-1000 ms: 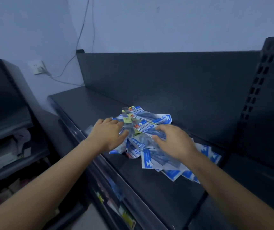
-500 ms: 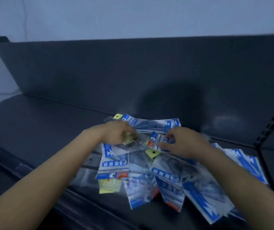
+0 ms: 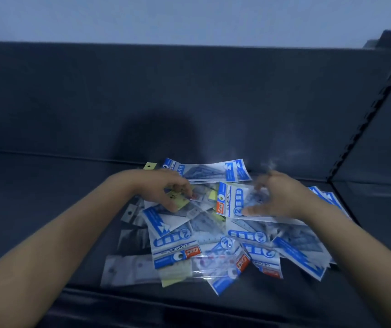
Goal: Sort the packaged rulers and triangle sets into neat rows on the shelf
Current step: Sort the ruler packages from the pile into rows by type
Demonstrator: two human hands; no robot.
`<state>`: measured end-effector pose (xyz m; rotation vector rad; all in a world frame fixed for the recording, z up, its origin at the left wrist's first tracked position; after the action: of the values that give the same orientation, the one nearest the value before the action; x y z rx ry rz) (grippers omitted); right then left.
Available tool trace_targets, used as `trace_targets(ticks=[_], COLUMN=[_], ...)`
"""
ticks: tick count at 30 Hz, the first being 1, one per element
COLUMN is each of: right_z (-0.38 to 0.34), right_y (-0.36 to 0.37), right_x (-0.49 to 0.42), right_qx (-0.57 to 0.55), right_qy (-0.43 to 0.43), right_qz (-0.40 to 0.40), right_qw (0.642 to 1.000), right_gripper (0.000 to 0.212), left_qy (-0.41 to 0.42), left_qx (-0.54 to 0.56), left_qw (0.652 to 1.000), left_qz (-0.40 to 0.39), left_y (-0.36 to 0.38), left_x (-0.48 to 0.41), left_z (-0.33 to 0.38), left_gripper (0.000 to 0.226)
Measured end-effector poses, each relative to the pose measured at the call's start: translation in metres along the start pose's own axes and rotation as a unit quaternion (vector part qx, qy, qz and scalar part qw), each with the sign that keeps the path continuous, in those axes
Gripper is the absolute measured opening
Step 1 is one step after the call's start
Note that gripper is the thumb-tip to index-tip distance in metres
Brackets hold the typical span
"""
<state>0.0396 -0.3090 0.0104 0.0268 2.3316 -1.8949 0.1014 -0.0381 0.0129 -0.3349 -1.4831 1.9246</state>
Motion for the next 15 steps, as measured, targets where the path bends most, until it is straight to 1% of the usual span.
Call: trace_targets(ticks=[4,7,9,11,12,13,15], right_z=[0.000,0.002,0.004,0.007,0.008,0.009,0.013], right_y=[0.004,0.002,0.001,-0.001,-0.002,-0.004,-0.008], right_x=[0.011,0.017,0.019,0.020,0.020,0.021,0.022], right_qx=[-0.002,-0.062,-0.074,-0.091,-0.117,-0.149,-0.206], right_qy=[-0.005,0.011,0.007,-0.006,-0.006,0.002,0.025], right_qz=[0.036,0.031,0.033,0.031,0.030,0.030,0.037], right_qw=[0.999,0.998,0.997,0.995,0.993,0.988,0.977], right_gripper=[0.071,0.066,0.057,0.043,0.036,0.030,0.021], left_qy=[-0.040,-0.084,-0.102,-0.101,-0.101,-0.101,-0.096], left_qx=[-0.033,-0.041,-0.025,-0.012,-0.009,-0.007,-0.011], left_qw=[0.998,0.995,0.994,0.994,0.995,0.995,0.994], left_qz=[-0.030,-0.040,-0.040,-0.032,-0.023,-0.008,0.049], left_y=[-0.003,-0.005,-0.005,-0.007,-0.010,-0.013,-0.026], left_x=[-0.001,0.001,0.006,0.014,0.018,0.023,0.030], left_z=[0.004,0.003,0.000,-0.002,-0.002,-0.001,0.002], left_gripper=[0.032,0.034,0.031,0.016,0.008,0.006,0.008])
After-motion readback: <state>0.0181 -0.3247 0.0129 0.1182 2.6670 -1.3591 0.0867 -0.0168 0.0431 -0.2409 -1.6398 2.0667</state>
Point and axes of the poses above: each hand's wrist, its own x-axis away from the middle knuckle, its own y-axis out of the palm, z = x × y, the point moved 2 cm from there along -x, towards the middle knuckle, and after that the axes turned 11 degrees about z, right-handed, at the moved point
